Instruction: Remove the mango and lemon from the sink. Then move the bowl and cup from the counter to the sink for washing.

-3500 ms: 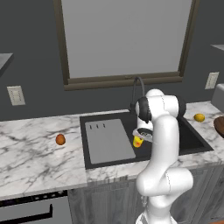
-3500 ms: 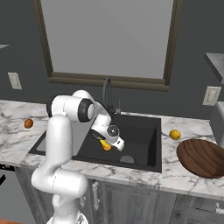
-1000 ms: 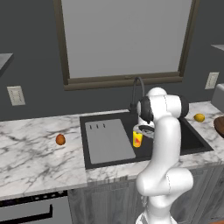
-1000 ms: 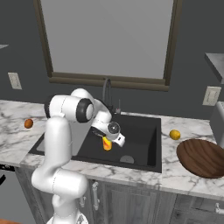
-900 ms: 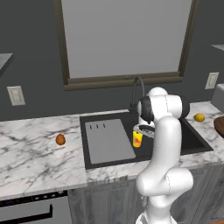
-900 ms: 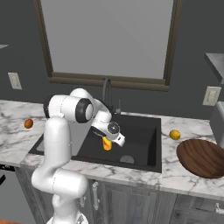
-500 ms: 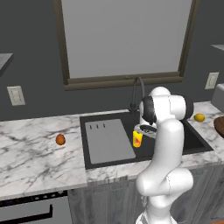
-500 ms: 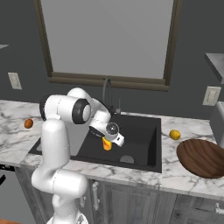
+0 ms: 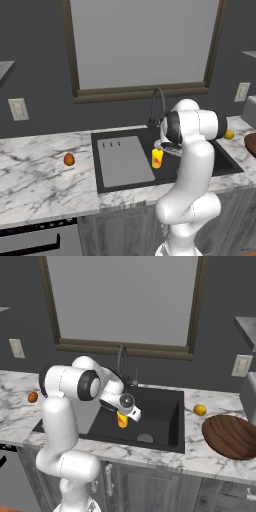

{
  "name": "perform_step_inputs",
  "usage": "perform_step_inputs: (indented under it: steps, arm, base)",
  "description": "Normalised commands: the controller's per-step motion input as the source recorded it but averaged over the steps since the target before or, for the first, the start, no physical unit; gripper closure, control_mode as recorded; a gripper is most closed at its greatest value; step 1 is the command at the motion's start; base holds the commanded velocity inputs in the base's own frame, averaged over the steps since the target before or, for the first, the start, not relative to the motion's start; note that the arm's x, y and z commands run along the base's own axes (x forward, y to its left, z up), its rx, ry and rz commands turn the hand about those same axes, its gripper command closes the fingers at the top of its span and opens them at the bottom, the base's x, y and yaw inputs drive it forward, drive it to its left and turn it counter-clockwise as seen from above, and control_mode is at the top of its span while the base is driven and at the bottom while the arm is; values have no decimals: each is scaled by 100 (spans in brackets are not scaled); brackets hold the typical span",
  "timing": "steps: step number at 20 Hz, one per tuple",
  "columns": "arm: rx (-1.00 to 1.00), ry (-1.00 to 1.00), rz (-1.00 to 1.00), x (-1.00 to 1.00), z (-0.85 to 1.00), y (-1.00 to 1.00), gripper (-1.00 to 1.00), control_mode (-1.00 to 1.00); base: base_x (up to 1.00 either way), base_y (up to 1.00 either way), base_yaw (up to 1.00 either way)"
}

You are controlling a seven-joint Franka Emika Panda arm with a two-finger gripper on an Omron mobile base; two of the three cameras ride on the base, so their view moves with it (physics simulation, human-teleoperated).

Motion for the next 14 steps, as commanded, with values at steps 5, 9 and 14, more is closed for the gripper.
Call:
perform_step_inputs:
  steps: [5, 9, 14]
  arm:
    - [0, 0, 3, -14, 26, -4, -100, -100]
    - [0, 0, 1, -16, 23, -1, -100, -100]
    - [0, 0, 1, -19, 27, -3, -100, -100]
  base:
    - [0, 0, 0]
    - [0, 0, 0]
    - [0, 0, 0]
